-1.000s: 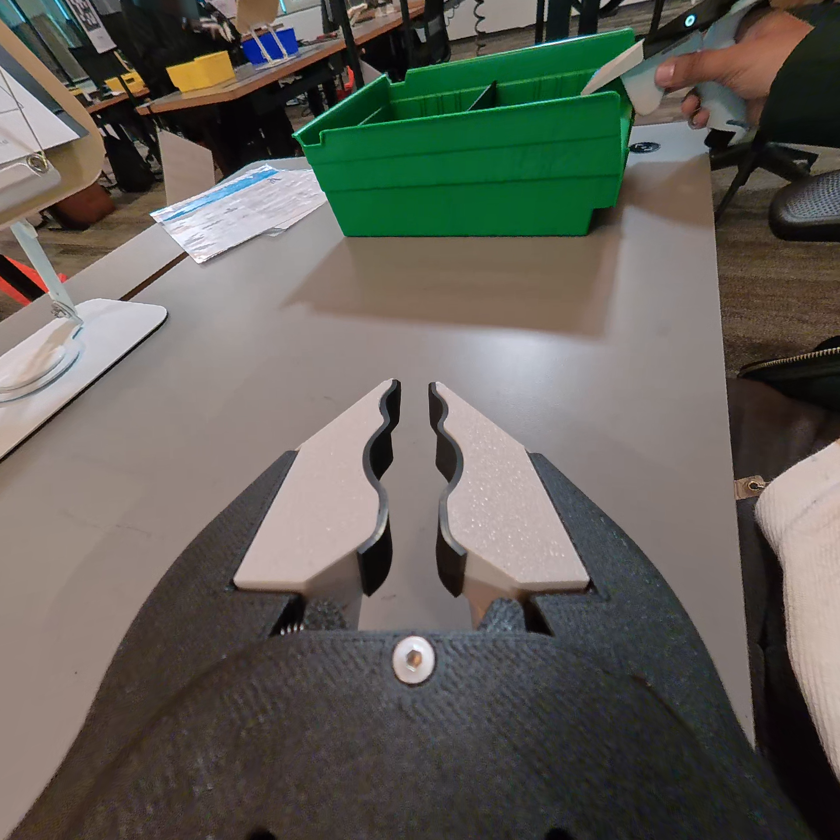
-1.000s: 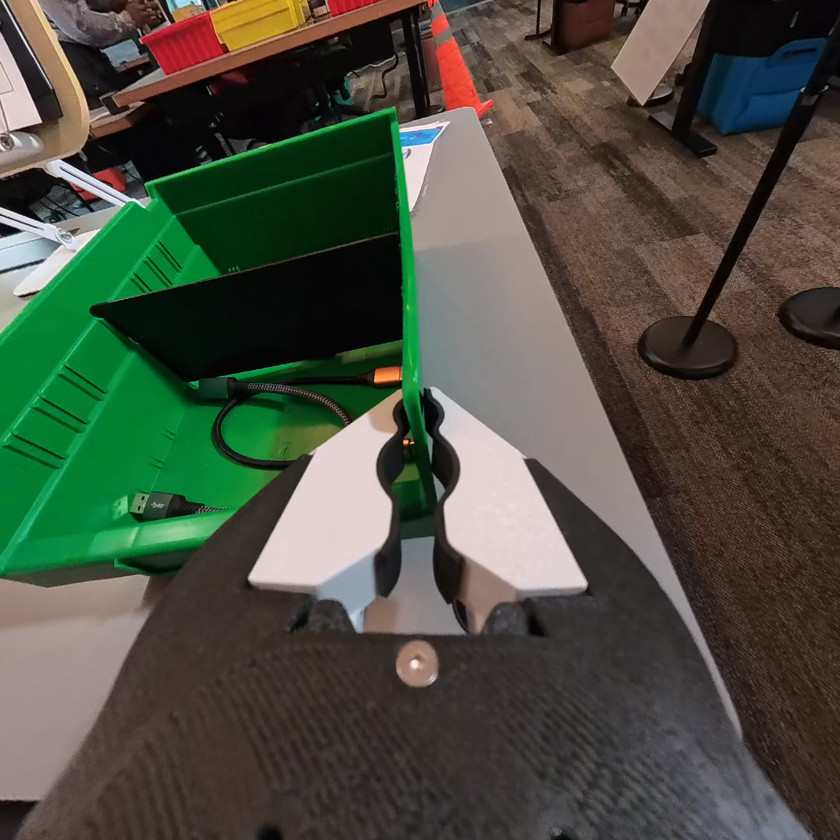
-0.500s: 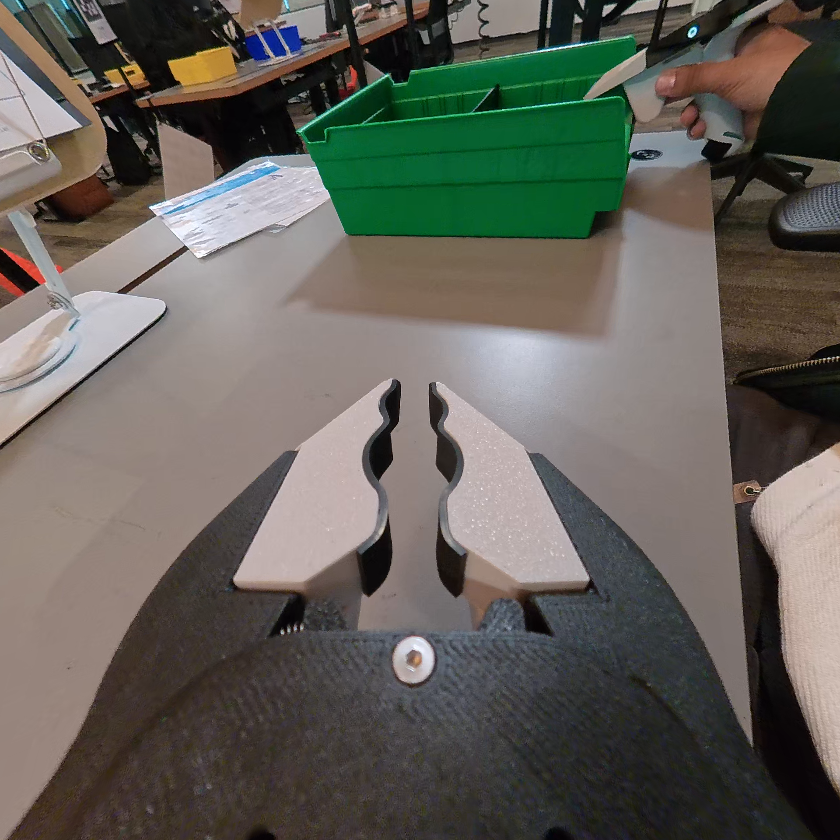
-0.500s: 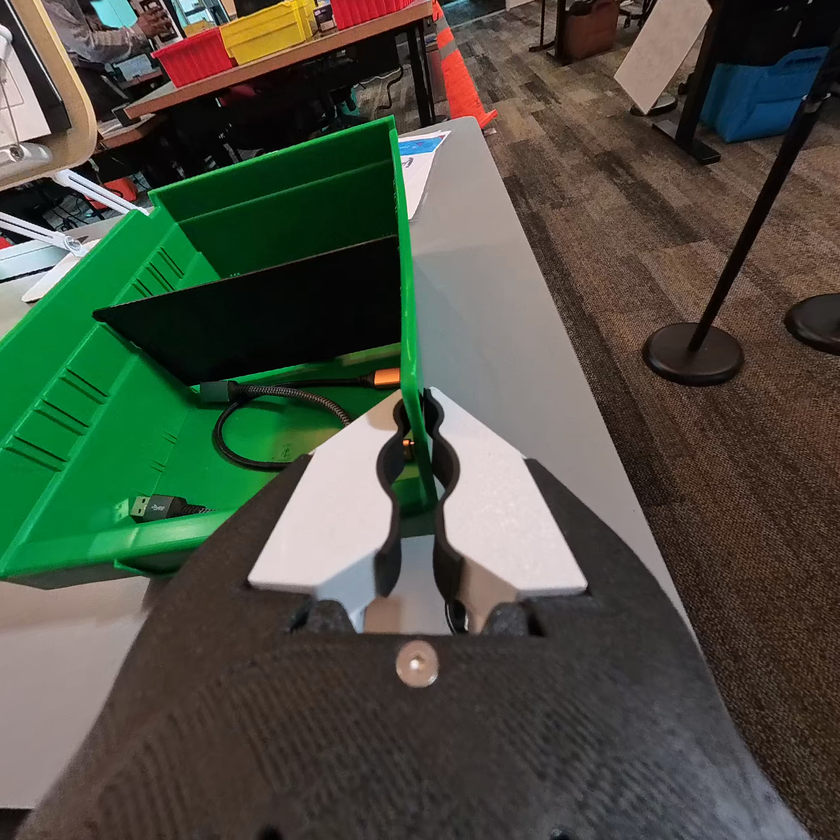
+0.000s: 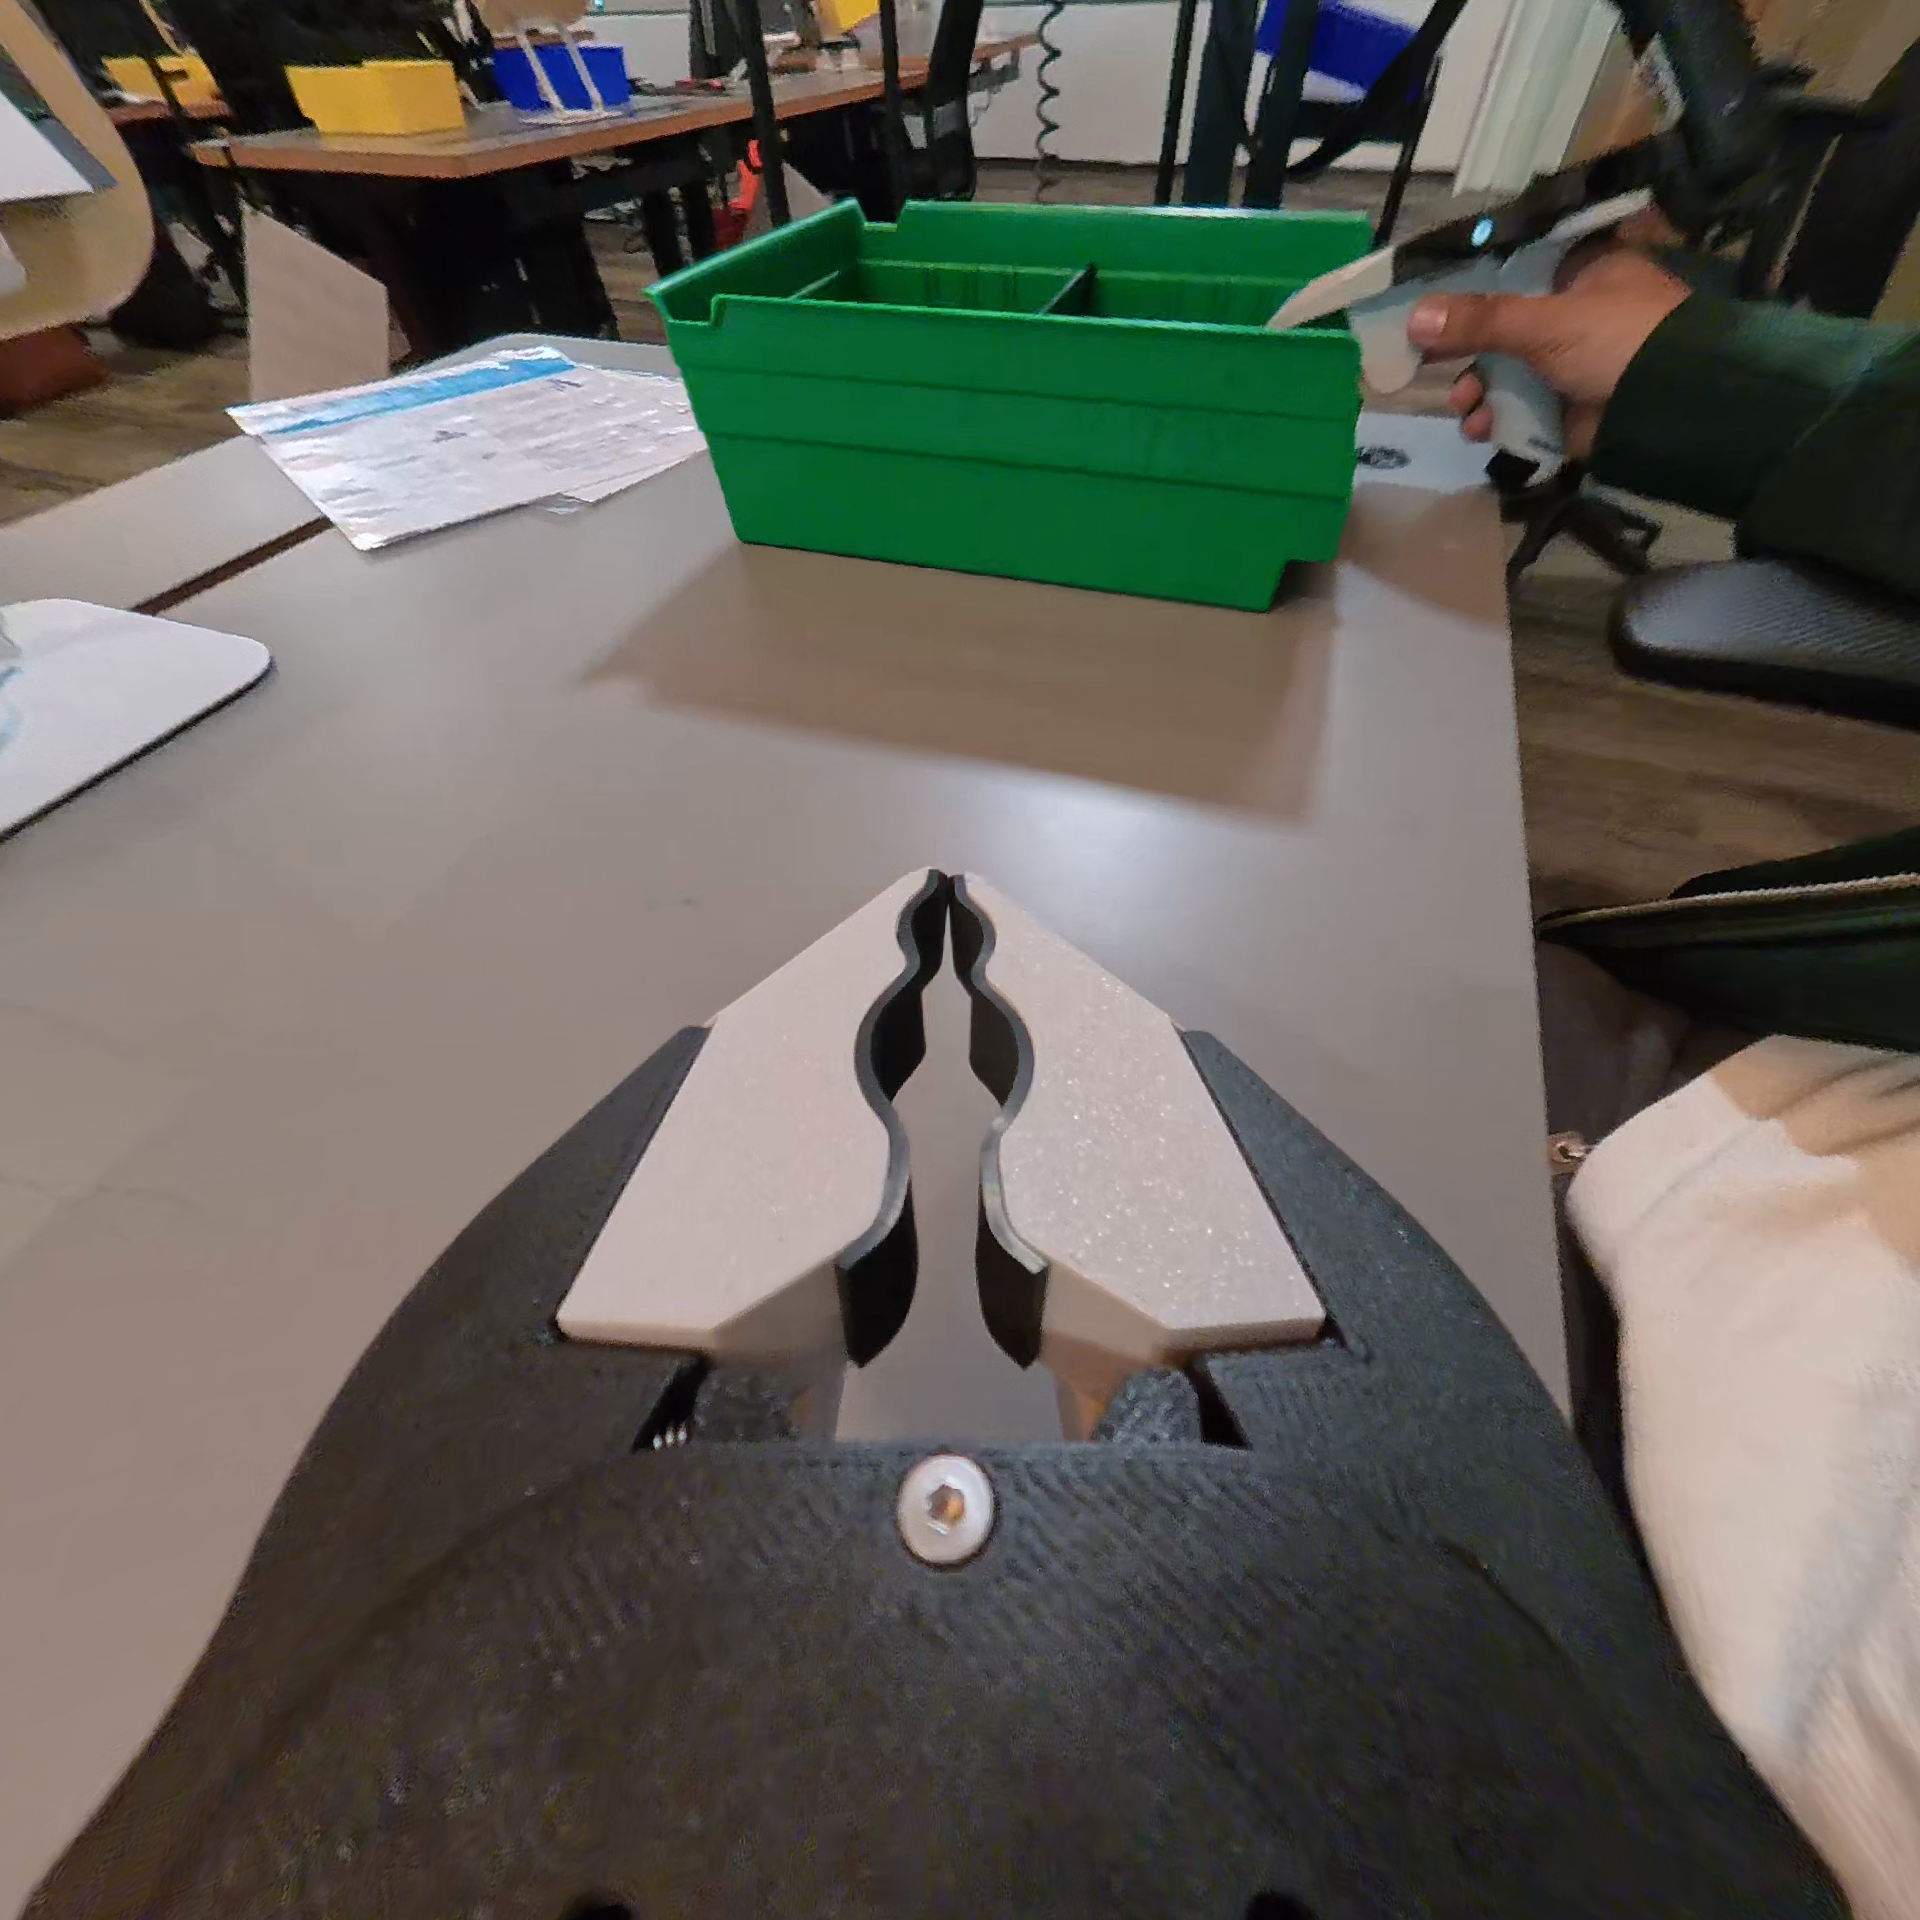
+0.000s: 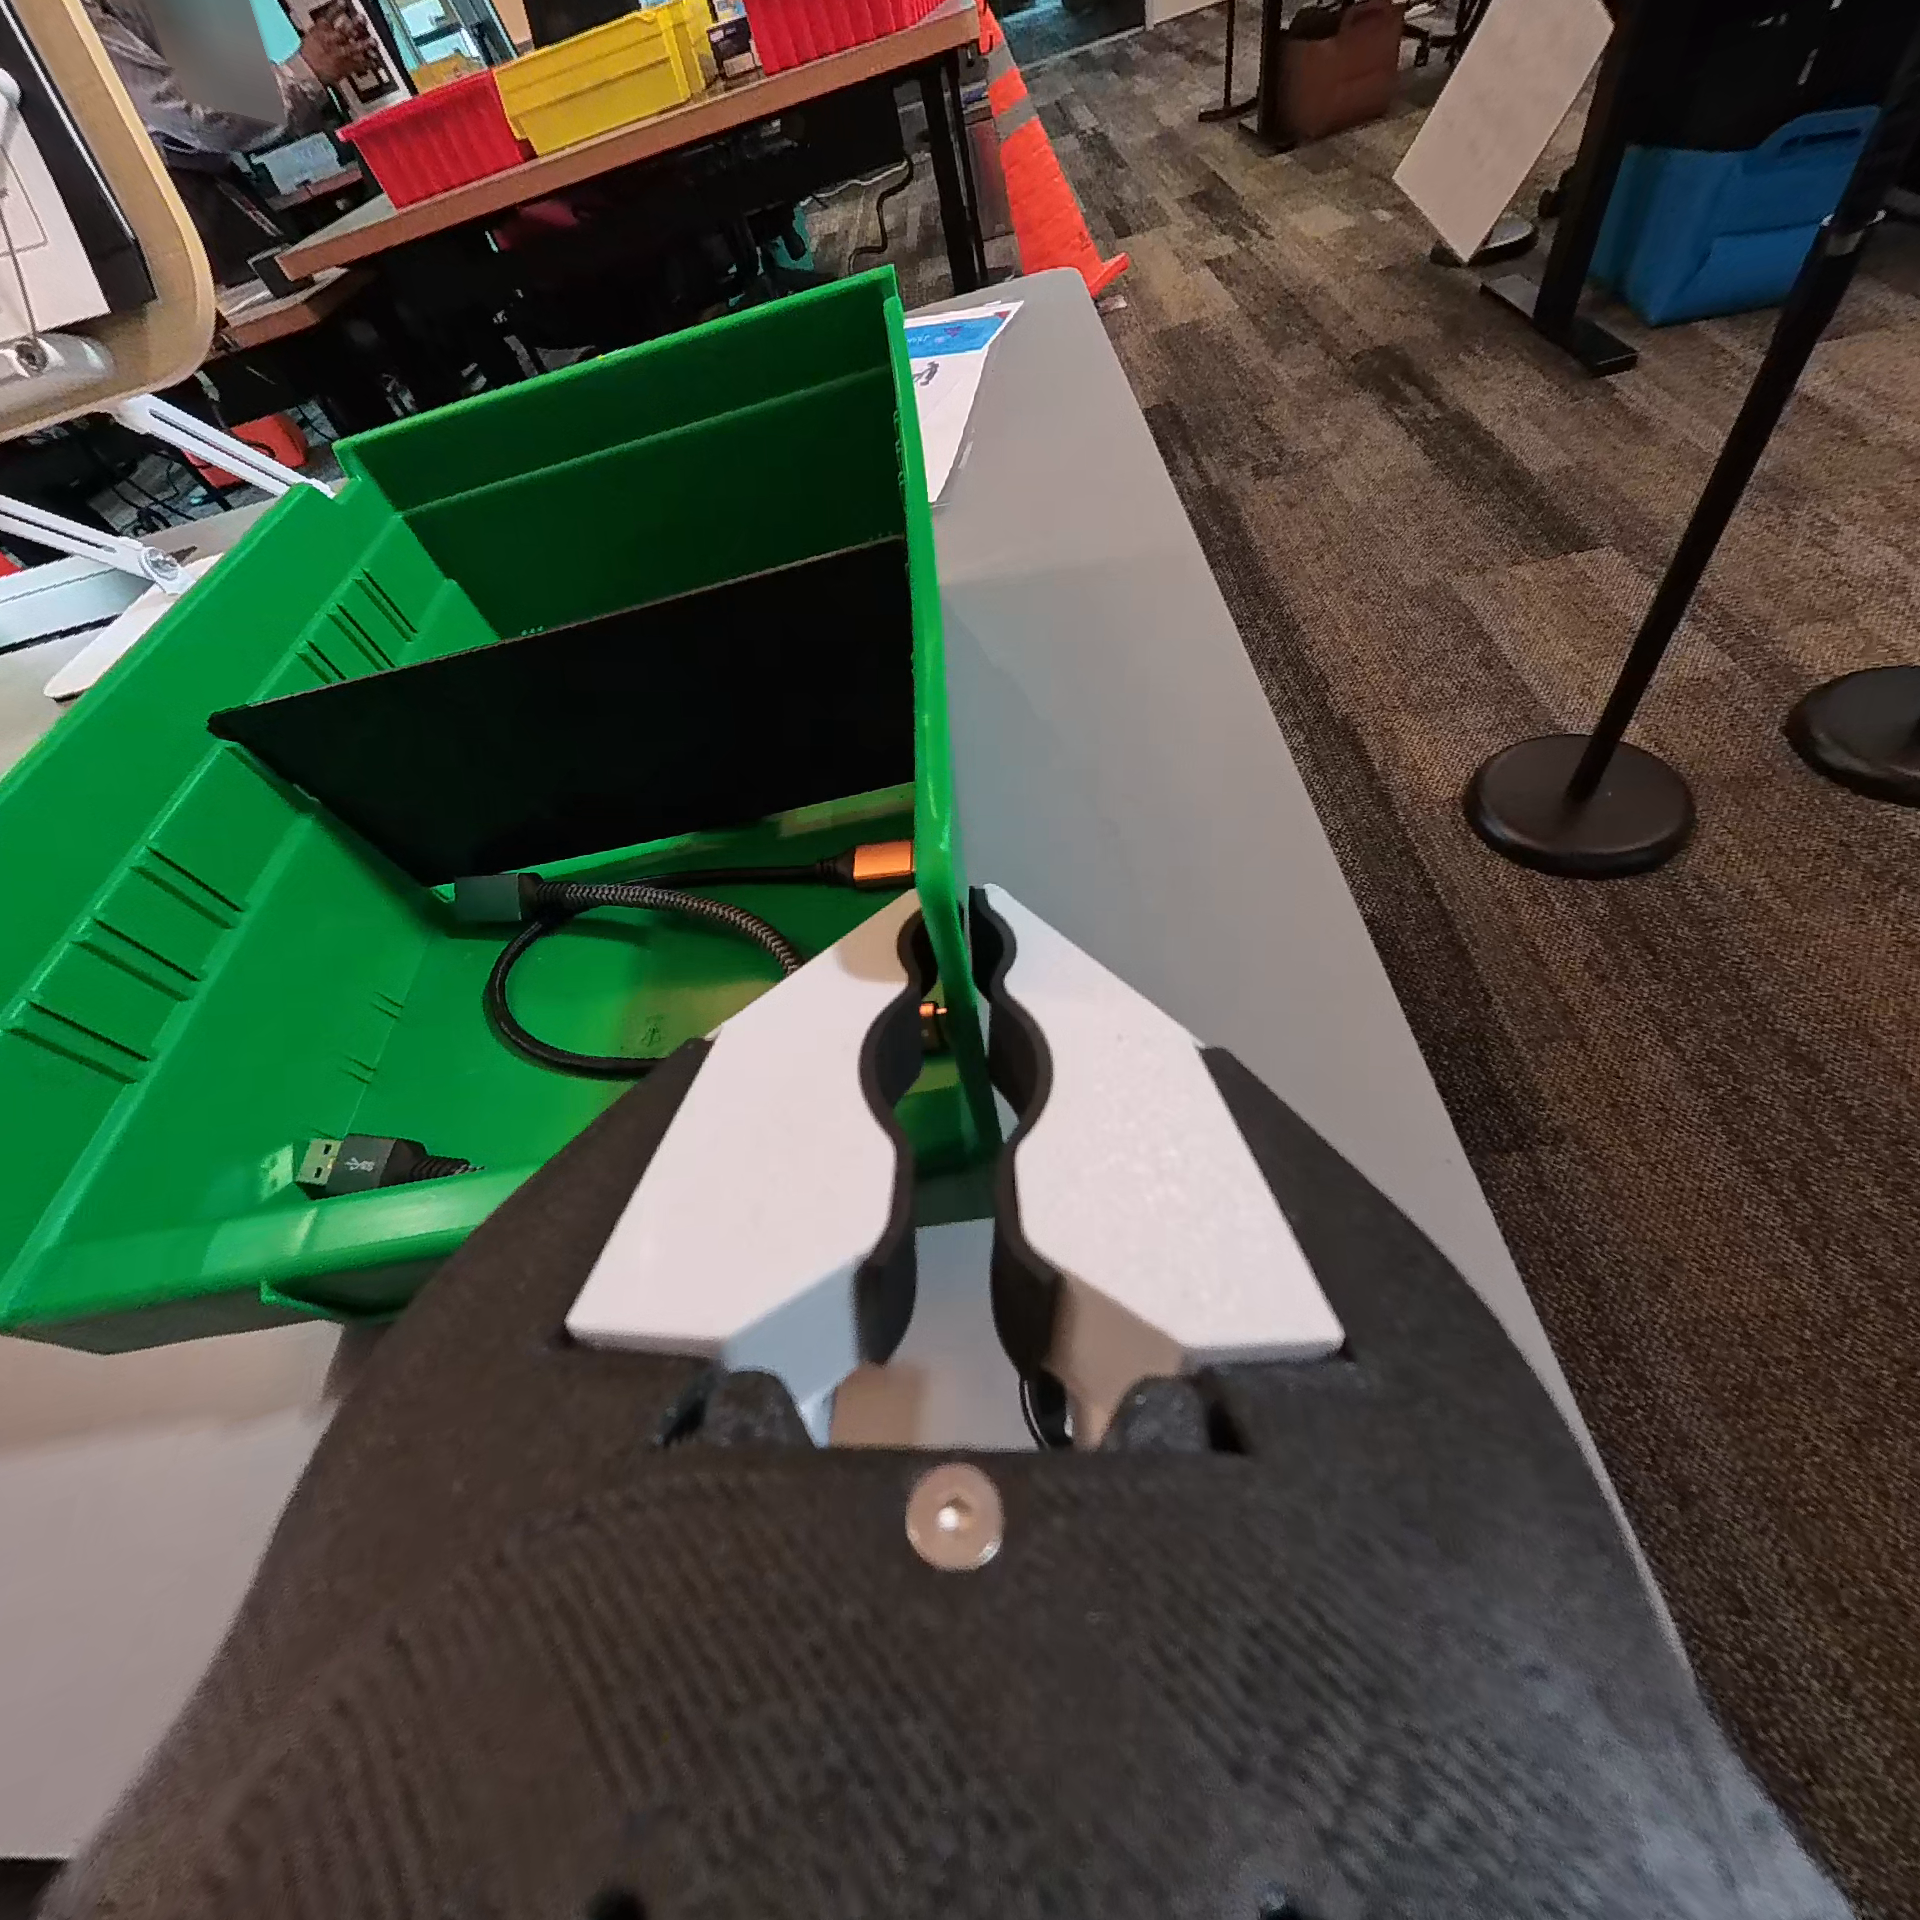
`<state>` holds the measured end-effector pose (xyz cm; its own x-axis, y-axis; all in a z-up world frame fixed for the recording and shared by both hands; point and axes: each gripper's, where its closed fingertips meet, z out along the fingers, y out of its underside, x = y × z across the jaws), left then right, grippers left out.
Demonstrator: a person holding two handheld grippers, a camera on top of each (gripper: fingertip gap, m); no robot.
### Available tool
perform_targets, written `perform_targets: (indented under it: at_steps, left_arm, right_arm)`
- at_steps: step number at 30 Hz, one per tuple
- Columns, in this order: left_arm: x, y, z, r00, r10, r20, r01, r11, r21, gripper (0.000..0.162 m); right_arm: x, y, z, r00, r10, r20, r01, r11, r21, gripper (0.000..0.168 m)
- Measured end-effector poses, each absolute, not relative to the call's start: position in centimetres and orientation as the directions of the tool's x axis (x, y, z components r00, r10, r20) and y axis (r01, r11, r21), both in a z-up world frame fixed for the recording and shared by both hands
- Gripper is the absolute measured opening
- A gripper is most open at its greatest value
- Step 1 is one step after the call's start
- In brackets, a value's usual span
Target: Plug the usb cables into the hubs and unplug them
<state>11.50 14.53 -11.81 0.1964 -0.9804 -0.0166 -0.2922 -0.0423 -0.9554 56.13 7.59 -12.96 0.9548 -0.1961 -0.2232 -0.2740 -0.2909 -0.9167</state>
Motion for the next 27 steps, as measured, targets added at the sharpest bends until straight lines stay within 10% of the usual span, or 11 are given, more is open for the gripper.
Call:
perform_targets:
  at_steps: [27]
  left_arm:
    - [11.09,14.47,-10.75,0.122,-0.953,0.277,-0.213,-0.298,-0.931,0.0]
  right_arm:
    - [56.12,7.56,-13.01,0.951,-0.203,-0.235,-0.288,-0.289,-0.913,0.005]
